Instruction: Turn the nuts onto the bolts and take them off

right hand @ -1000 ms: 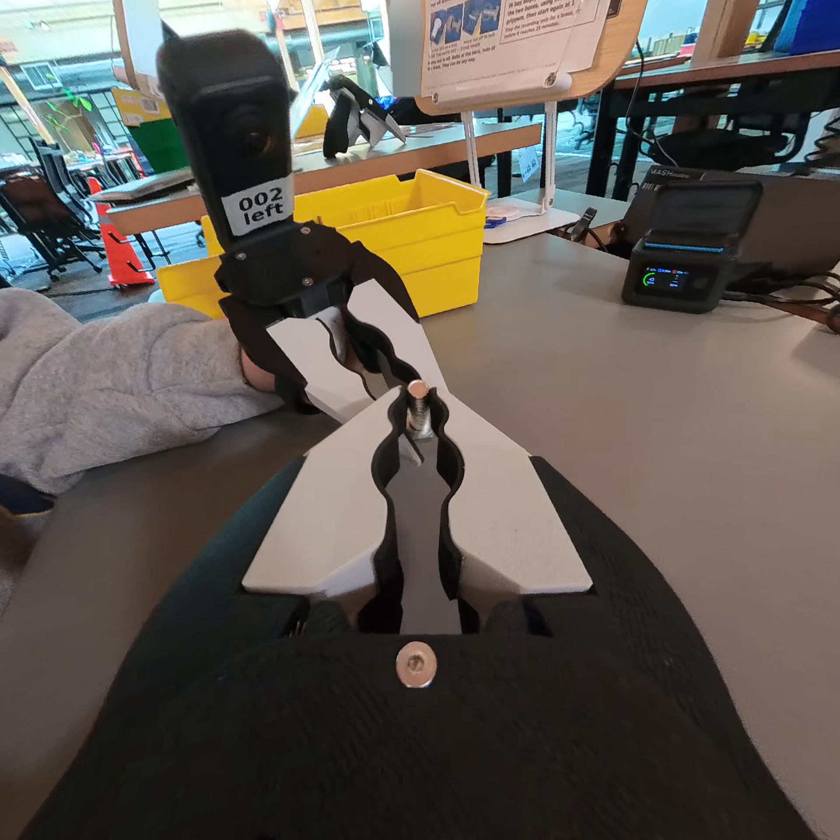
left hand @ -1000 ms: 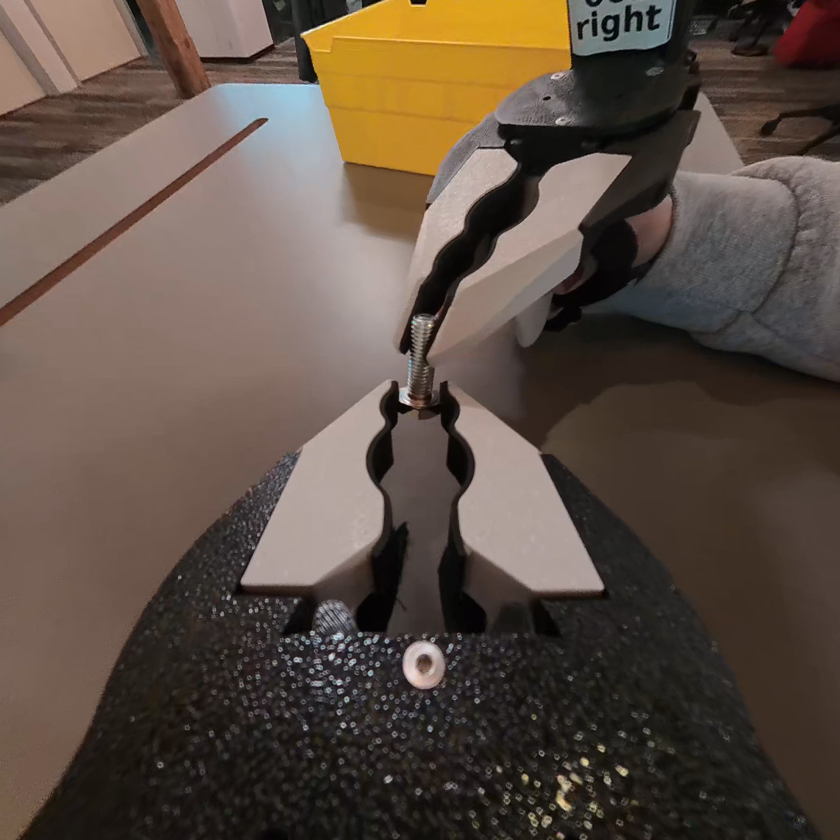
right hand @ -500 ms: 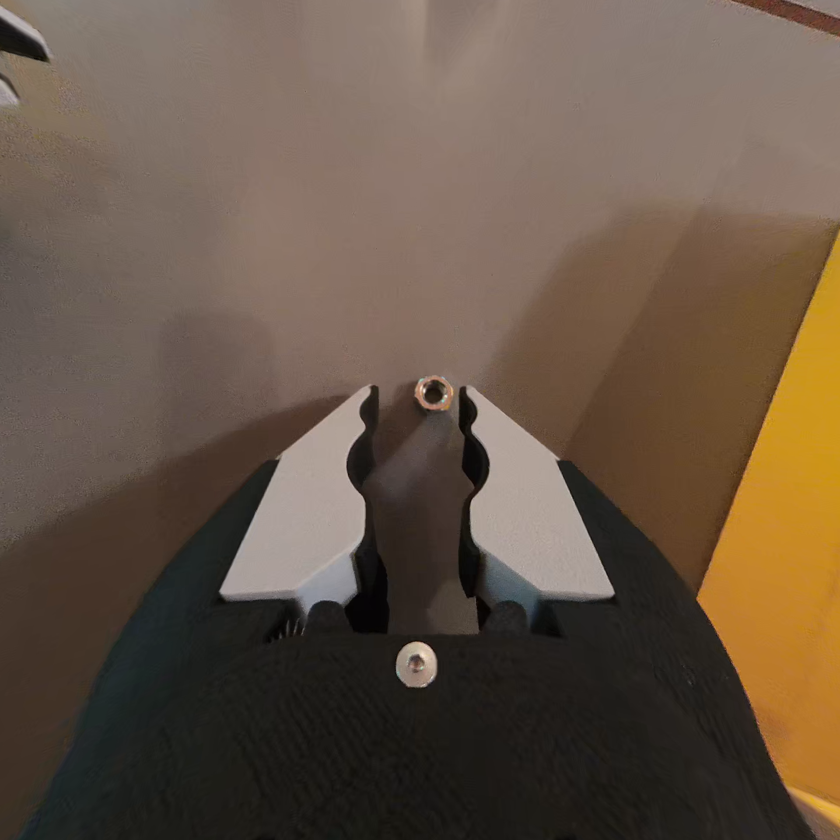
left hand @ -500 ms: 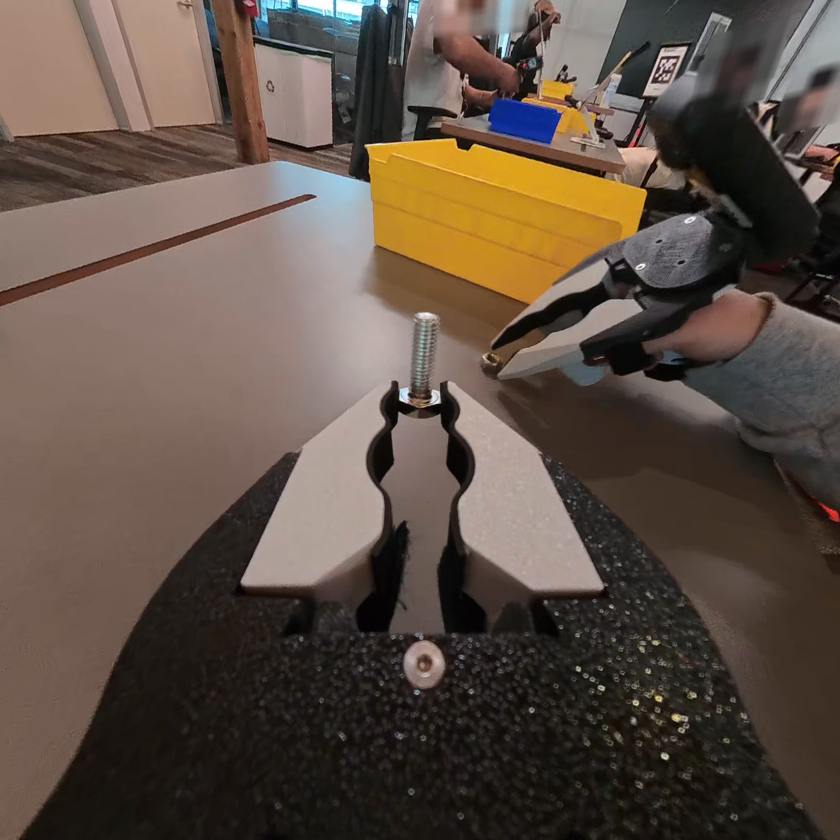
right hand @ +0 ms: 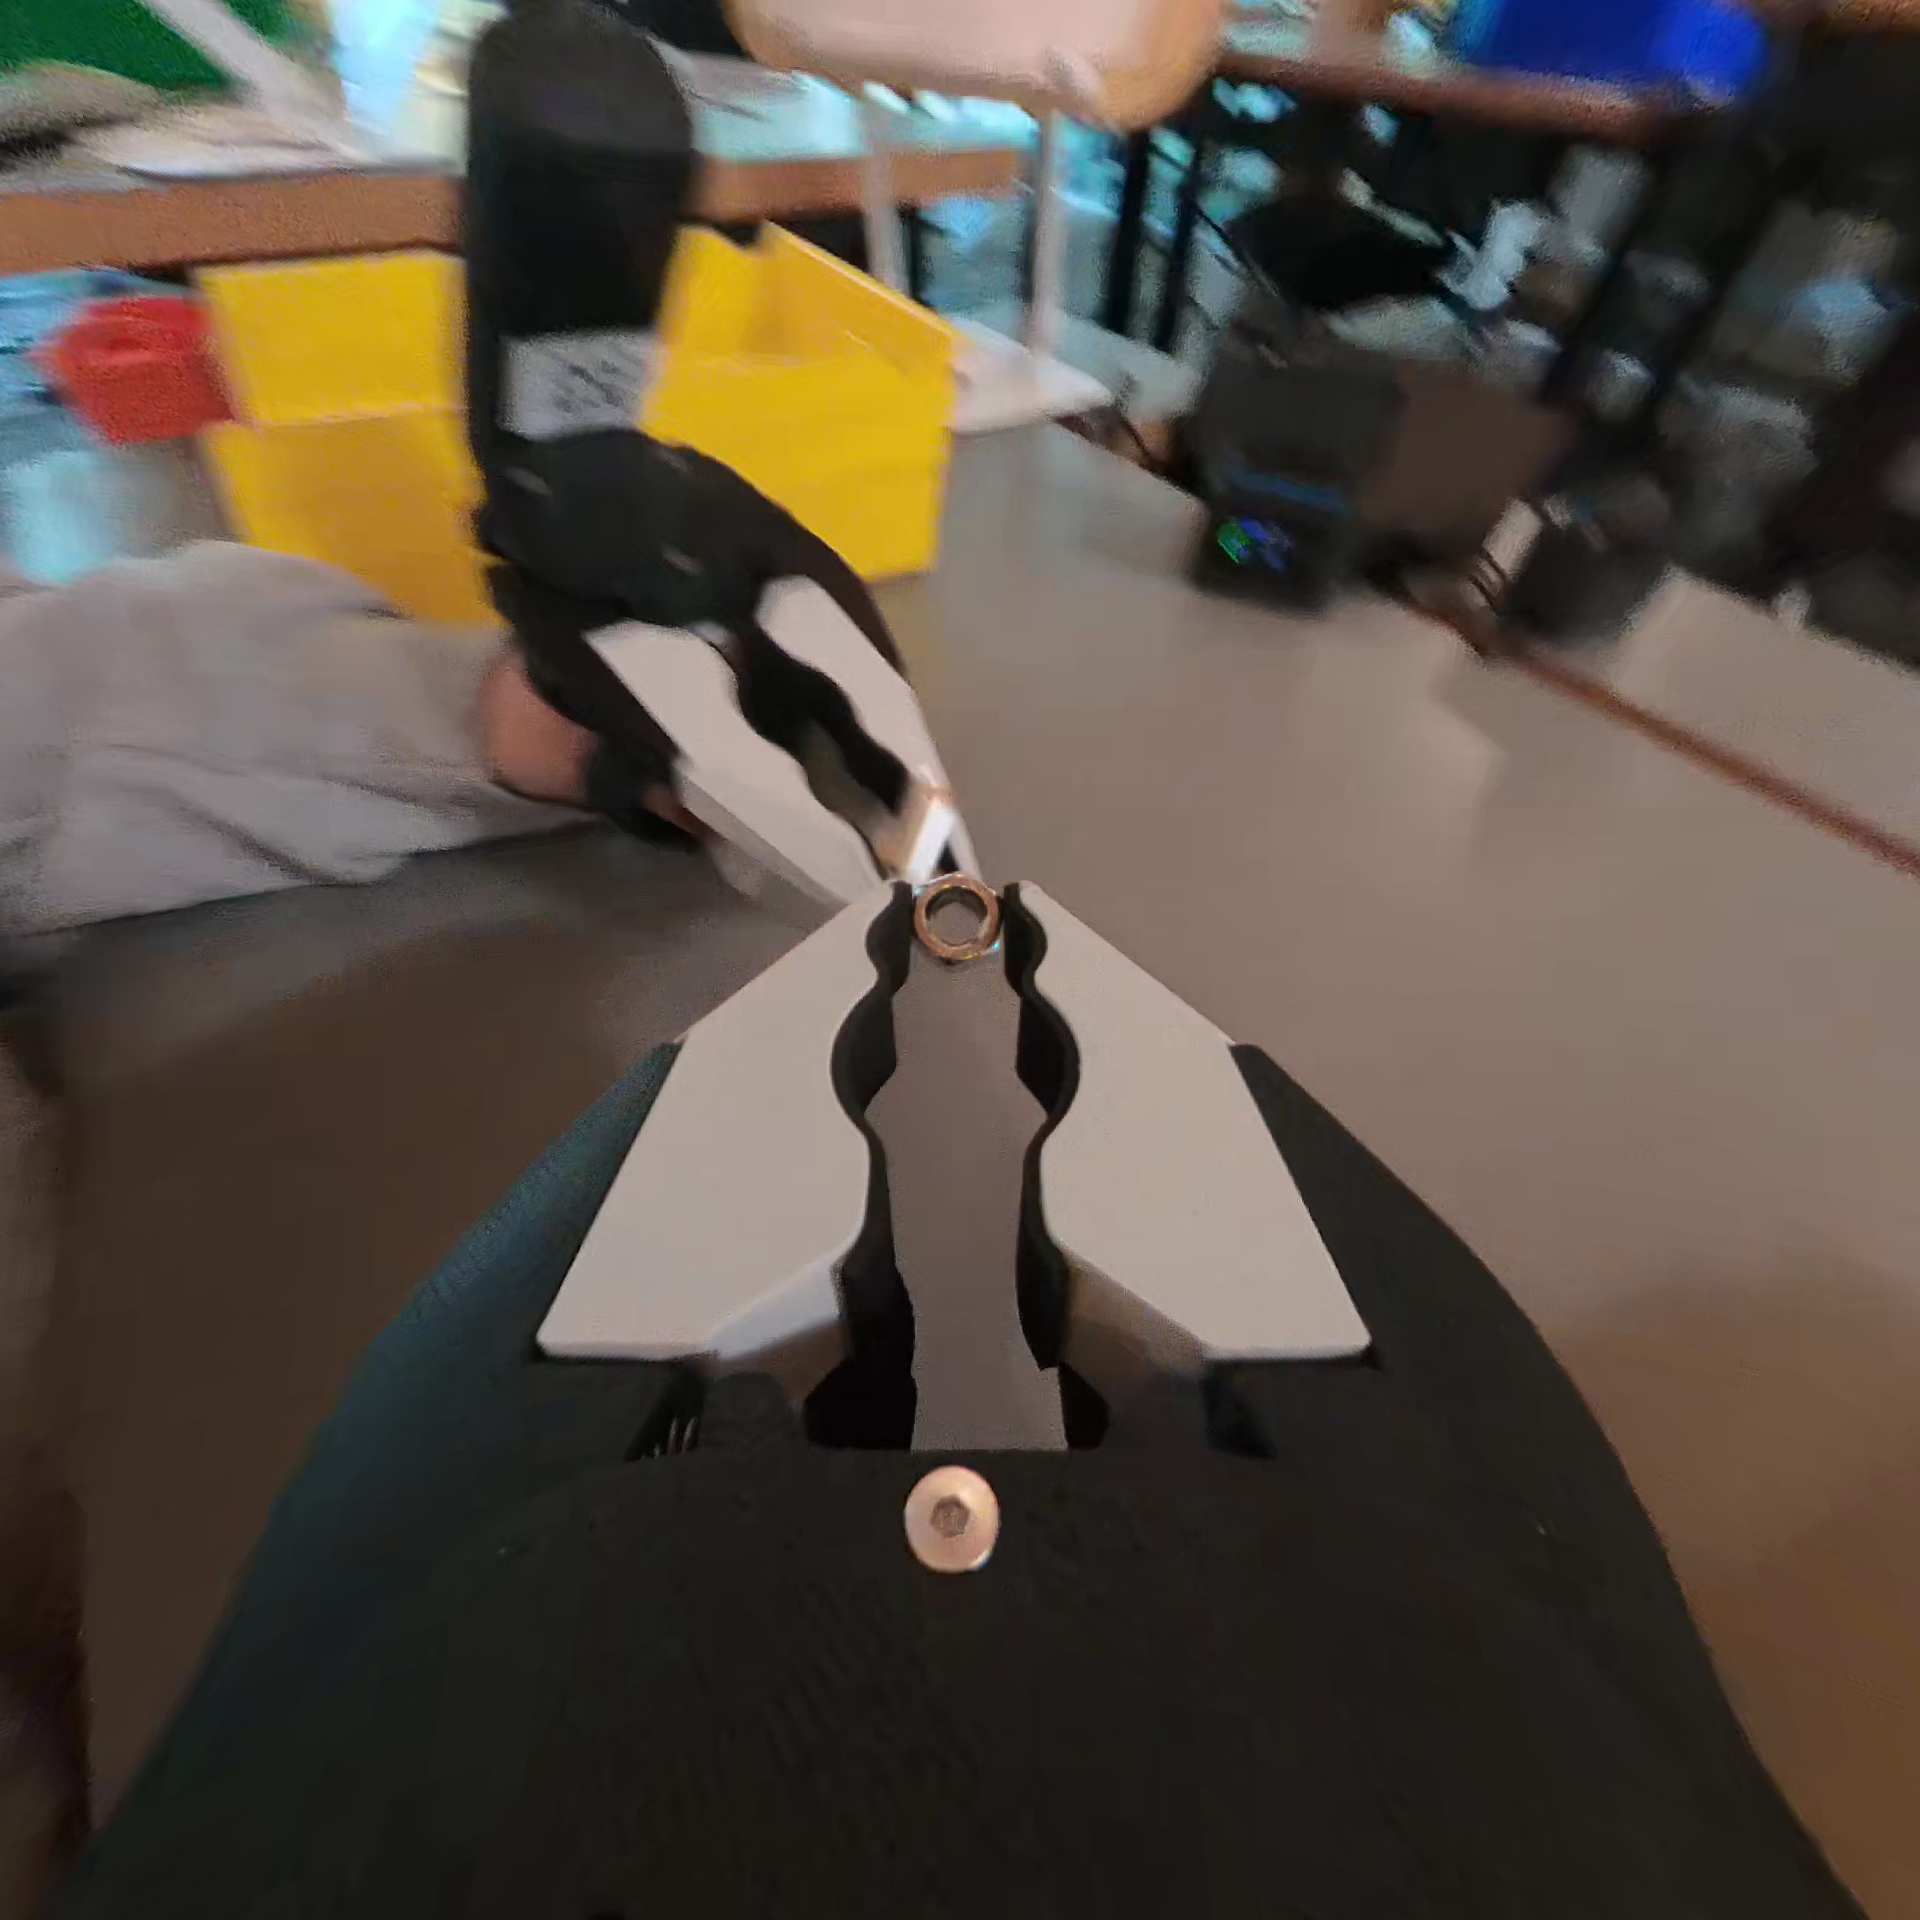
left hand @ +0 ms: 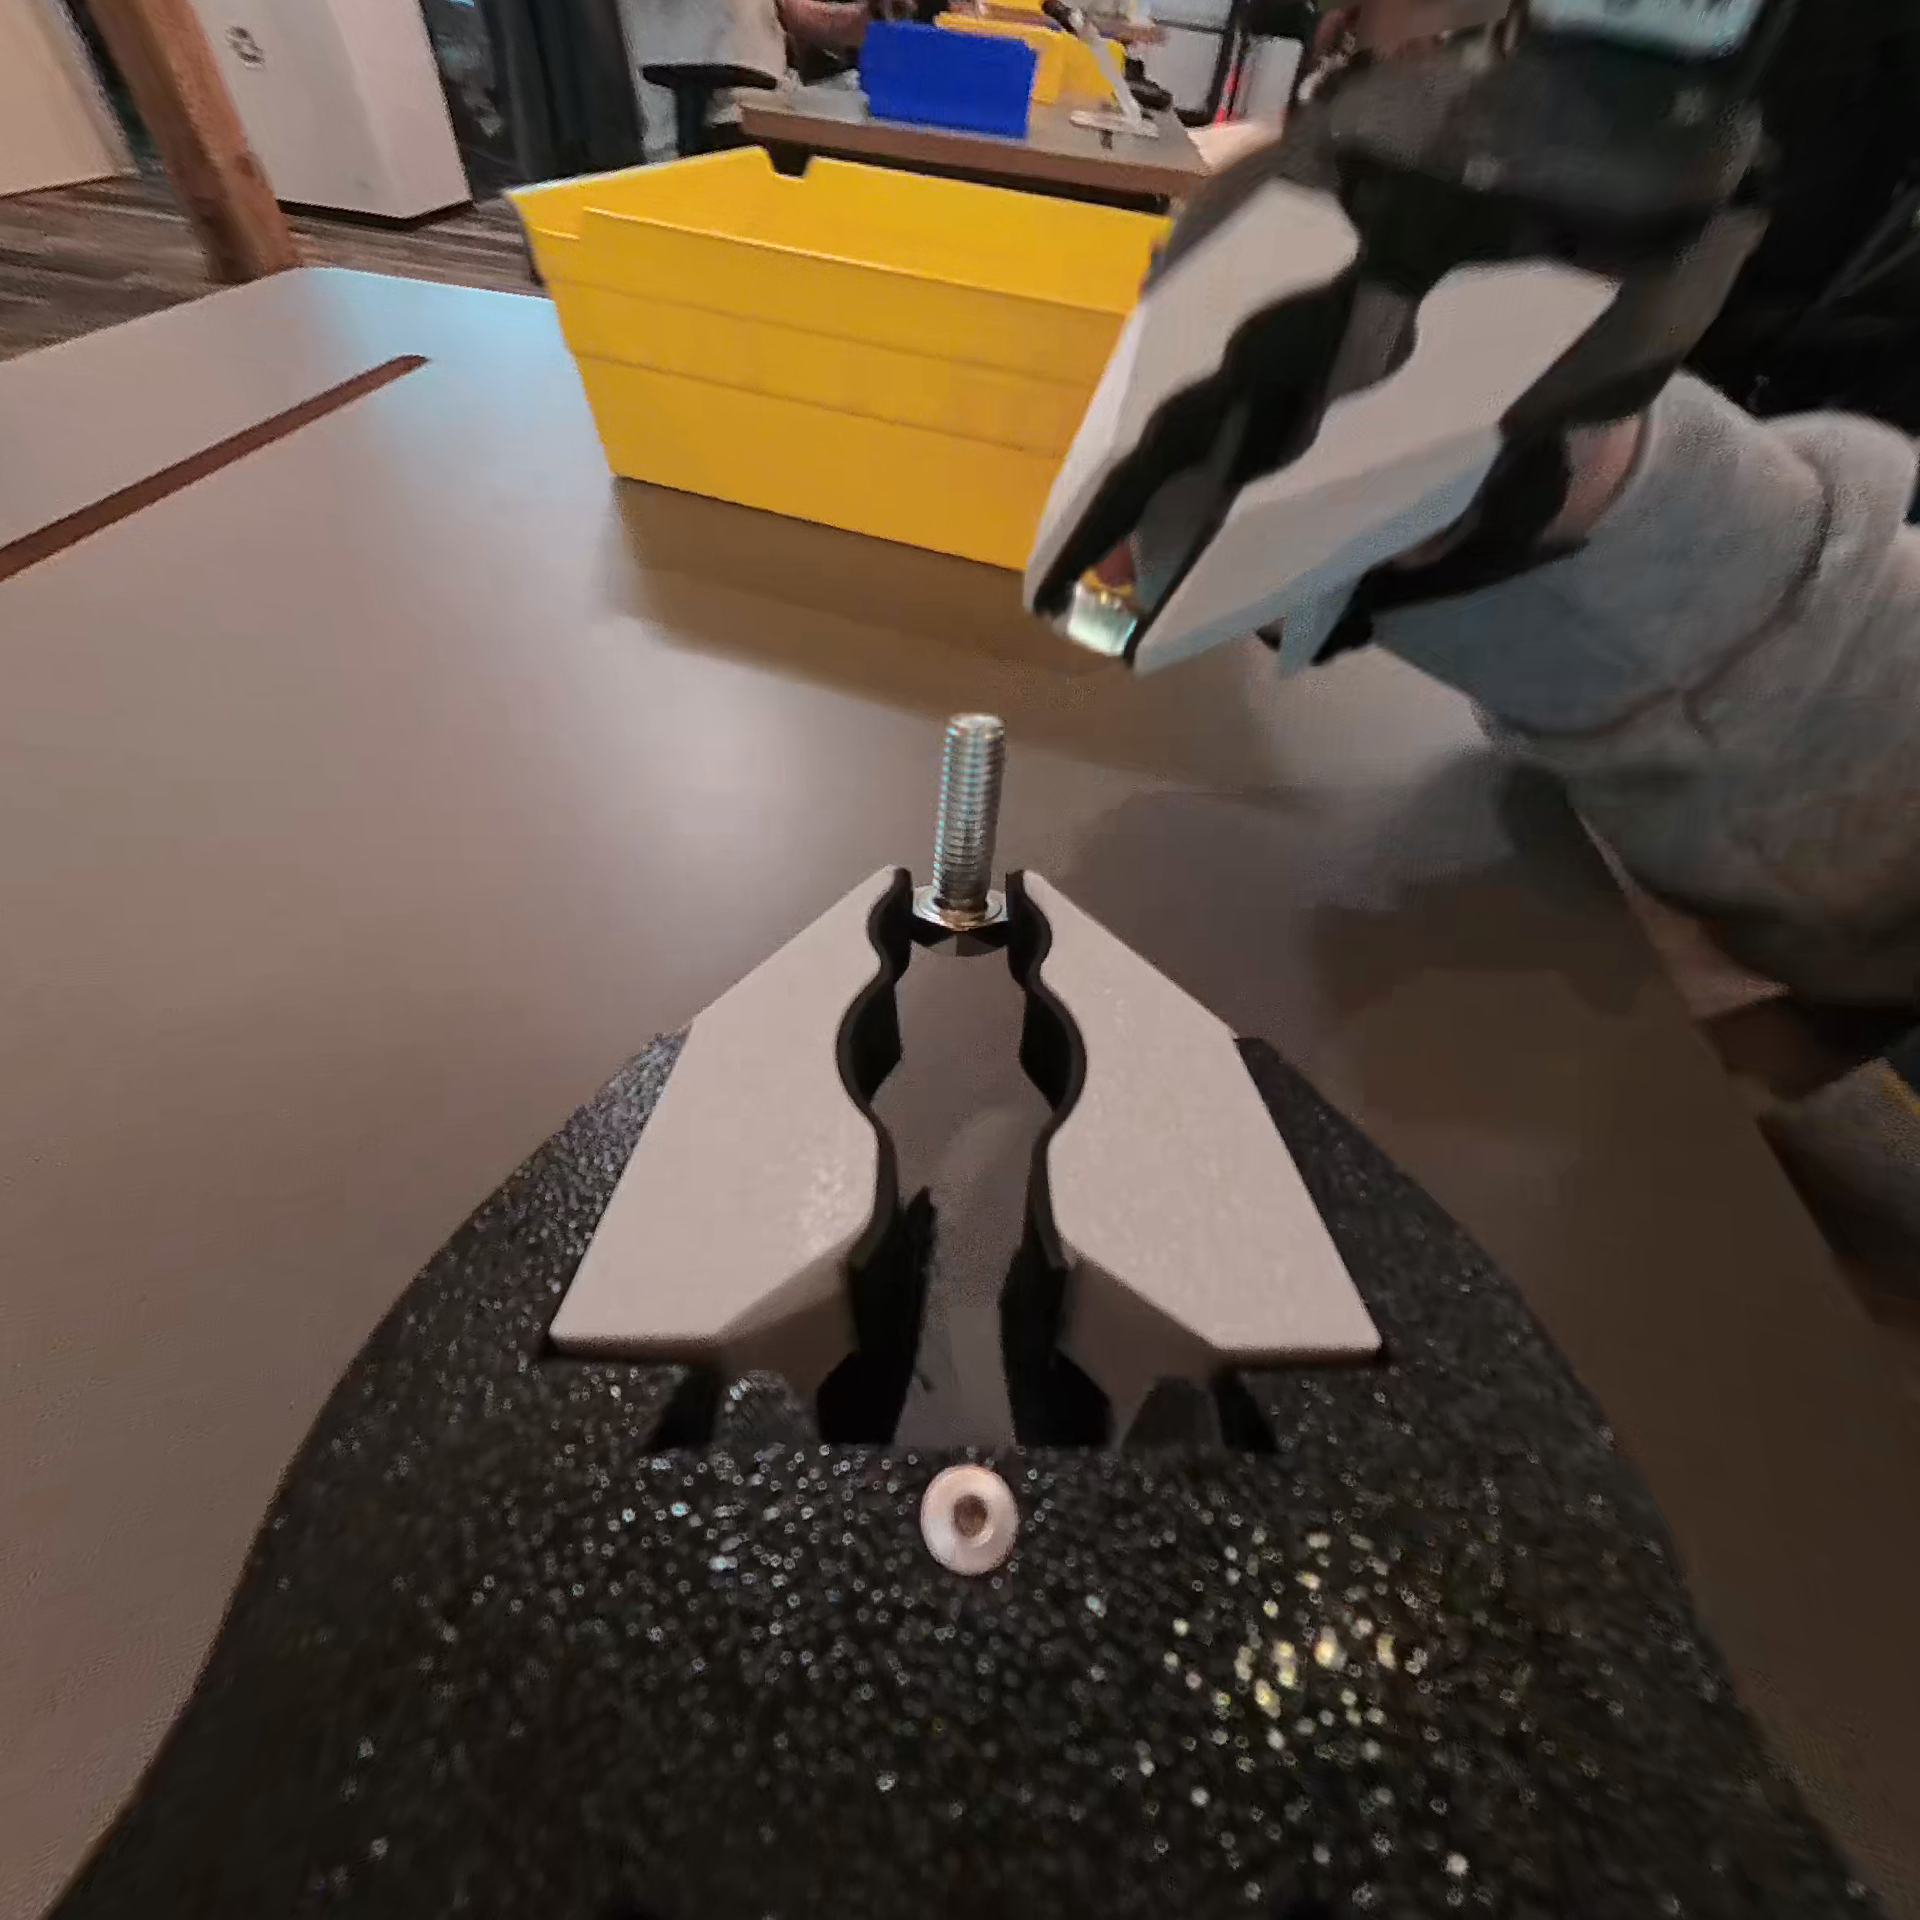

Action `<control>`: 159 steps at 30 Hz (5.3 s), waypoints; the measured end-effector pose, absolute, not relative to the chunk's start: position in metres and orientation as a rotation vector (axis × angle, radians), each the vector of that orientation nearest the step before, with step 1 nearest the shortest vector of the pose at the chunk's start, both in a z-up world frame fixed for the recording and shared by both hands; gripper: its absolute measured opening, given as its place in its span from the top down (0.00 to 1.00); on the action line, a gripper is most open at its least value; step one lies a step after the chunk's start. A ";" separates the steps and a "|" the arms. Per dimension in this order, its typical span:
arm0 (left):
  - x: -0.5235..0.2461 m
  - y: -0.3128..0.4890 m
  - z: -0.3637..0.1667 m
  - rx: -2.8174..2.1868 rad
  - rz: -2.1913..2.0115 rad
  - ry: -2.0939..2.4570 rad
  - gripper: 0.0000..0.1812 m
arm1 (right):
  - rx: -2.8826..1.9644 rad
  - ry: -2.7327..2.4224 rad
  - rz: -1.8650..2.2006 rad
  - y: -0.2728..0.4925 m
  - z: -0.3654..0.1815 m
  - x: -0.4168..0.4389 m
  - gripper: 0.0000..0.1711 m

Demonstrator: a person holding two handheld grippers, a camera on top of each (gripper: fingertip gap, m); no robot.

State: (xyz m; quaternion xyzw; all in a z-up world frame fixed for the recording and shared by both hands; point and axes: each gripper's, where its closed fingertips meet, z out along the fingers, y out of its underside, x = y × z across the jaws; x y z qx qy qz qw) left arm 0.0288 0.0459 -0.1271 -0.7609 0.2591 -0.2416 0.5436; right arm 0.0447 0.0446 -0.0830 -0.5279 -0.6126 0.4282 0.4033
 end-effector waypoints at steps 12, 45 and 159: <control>0.054 0.031 -0.127 -1.752 -0.634 0.791 0.91 | -1.200 -1.874 1.090 0.018 -0.084 0.039 0.91; 0.036 0.047 -0.118 -1.764 -0.570 0.560 0.92 | -1.573 -1.278 1.029 0.041 -0.076 0.013 0.90; 0.009 0.038 -0.125 -1.836 -0.676 0.583 0.84 | -1.461 -1.747 1.063 0.041 -0.157 0.022 0.95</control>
